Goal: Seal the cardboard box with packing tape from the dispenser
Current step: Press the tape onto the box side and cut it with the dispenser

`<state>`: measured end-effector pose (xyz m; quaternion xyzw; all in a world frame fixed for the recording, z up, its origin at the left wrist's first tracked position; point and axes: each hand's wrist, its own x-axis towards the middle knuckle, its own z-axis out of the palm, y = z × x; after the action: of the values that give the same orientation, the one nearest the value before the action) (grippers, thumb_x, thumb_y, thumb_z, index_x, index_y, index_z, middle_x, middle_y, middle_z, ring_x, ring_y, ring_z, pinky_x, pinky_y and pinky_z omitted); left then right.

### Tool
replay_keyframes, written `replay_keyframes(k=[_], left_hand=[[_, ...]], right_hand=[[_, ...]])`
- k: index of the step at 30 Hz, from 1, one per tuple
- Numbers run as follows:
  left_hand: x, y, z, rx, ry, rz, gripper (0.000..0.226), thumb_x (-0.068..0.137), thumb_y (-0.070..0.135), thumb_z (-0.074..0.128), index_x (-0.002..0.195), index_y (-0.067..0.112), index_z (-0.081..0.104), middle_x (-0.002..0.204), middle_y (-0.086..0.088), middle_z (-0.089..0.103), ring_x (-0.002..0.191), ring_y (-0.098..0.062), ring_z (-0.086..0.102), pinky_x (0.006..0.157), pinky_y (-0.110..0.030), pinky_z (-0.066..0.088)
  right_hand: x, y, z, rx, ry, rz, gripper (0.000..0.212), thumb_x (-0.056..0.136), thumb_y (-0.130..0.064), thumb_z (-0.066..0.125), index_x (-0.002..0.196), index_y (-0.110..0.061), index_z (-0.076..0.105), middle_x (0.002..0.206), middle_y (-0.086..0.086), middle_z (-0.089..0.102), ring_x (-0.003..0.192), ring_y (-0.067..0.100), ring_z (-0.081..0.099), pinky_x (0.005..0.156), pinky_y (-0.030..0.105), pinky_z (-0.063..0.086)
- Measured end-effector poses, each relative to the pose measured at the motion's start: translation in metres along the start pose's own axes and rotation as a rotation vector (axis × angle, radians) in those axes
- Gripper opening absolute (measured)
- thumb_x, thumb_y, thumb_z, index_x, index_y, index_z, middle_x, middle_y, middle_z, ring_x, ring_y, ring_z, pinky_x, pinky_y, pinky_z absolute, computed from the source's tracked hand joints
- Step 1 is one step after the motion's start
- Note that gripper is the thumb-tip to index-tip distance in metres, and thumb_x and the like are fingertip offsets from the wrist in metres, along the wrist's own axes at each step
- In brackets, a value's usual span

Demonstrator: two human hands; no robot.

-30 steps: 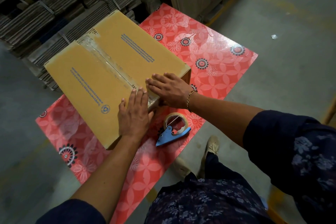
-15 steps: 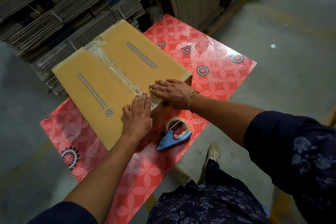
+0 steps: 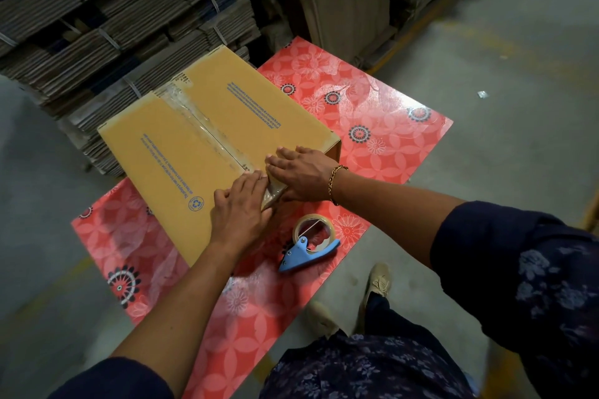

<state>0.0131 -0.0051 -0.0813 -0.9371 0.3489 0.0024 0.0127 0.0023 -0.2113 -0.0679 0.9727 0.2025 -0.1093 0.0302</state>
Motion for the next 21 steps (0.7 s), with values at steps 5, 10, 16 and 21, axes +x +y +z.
replay_keyframes(k=[5, 10, 16, 21], left_hand=[[0.001, 0.001, 0.004, -0.018, -0.026, 0.009, 0.069, 0.079, 0.038, 0.074, 0.14, 0.015, 0.05, 0.148, -0.005, 0.052, 0.135, -0.026, 0.05, 0.086, -0.045, 0.042], [-0.003, -0.008, 0.005, -0.046, -0.136, 0.018, 0.083, 0.087, 0.039, 0.065, 0.158, 0.021, 0.026, 0.168, 0.0, 0.021, 0.154, -0.019, 0.02, 0.102, -0.047, 0.032], [-0.017, -0.009, 0.012, -0.001, -0.079, 0.038, 0.098, 0.077, 0.041, 0.06, 0.161, 0.018, 0.013, 0.171, -0.002, 0.009, 0.156, -0.017, 0.014, 0.108, -0.046, 0.032], [-0.018, -0.008, 0.012, -0.002, -0.015, 0.032, 0.097, 0.079, 0.049, 0.058, 0.161, 0.018, 0.016, 0.171, -0.002, 0.011, 0.157, -0.016, 0.013, 0.107, -0.046, 0.034]], right_hand=[[0.001, 0.007, -0.003, -0.037, -0.028, -0.045, 0.077, 0.097, -0.052, 0.051, 0.157, -0.013, 0.025, 0.167, 0.006, 0.025, 0.152, 0.032, 0.025, 0.115, 0.051, 0.036], [-0.005, 0.007, -0.005, 0.016, -0.038, -0.024, 0.071, 0.099, -0.041, 0.052, 0.159, -0.017, 0.023, 0.168, 0.003, 0.021, 0.154, 0.028, 0.02, 0.119, 0.048, 0.029], [-0.059, -0.041, 0.017, 0.231, 0.5, 0.104, 0.028, 0.091, -0.028, 0.053, 0.111, -0.014, 0.066, 0.118, 0.006, 0.069, 0.101, 0.028, 0.062, 0.075, 0.042, 0.05], [-0.089, -0.081, 0.07, 0.276, 0.024, 0.198, 0.044, 0.077, -0.046, 0.057, 0.109, -0.018, 0.064, 0.108, 0.003, 0.066, 0.098, 0.028, 0.058, 0.073, 0.039, 0.048]])
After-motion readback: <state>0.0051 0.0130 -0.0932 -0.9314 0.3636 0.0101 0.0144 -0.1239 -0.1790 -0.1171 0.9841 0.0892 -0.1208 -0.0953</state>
